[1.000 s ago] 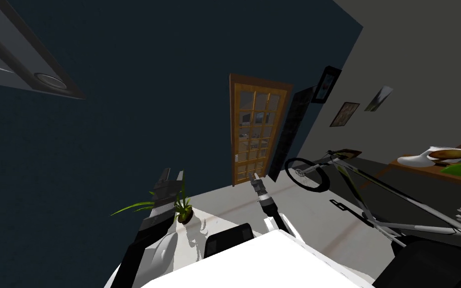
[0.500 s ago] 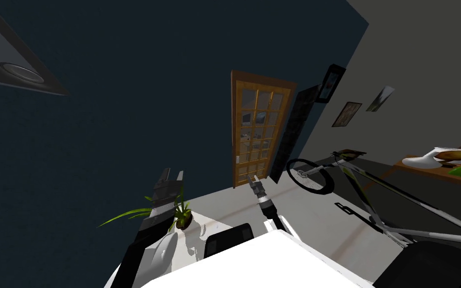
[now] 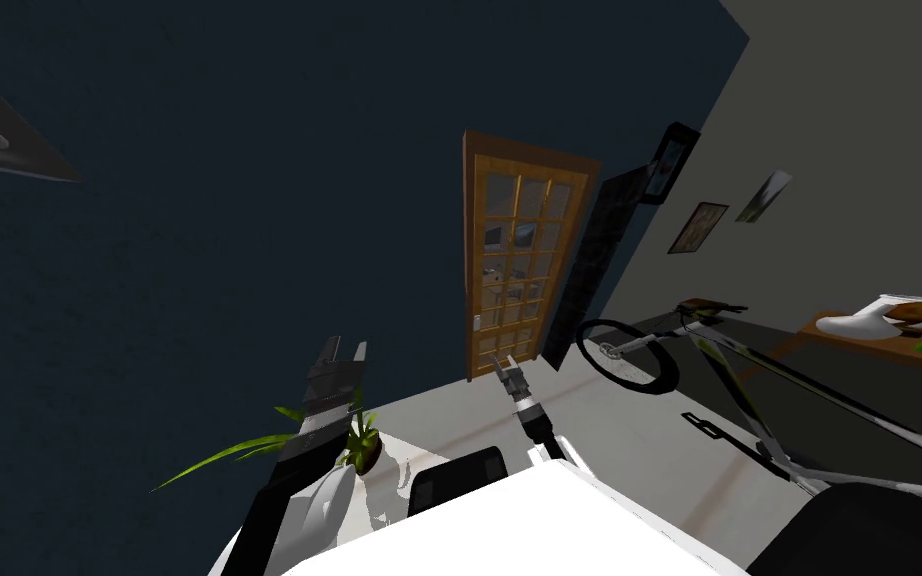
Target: Pull the door open
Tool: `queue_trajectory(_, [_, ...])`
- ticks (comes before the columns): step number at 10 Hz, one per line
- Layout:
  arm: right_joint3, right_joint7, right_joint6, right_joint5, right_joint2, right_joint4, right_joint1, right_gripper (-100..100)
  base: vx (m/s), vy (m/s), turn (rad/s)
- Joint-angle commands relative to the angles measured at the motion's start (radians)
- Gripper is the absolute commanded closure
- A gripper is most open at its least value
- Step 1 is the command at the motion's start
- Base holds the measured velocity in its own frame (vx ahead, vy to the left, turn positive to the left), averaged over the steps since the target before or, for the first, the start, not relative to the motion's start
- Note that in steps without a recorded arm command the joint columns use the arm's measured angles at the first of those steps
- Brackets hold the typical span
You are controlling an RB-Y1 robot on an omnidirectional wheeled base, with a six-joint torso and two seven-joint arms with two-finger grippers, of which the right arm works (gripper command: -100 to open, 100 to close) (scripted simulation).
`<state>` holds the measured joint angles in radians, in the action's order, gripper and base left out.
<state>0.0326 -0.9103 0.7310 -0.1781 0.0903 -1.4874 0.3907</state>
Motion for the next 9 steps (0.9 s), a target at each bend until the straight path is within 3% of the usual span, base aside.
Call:
queue_trajectory(1, [0.001, -0.037, 0.010, -0.010, -0.003, 0.030, -0.002, -100, 0.131, 0.015, -0.020])
queue_trajectory(9, [0.001, -0.187, 0.047, -0.053, -0.021, 0.177, -0.026, -100, 0.126, 0.010, -0.019])
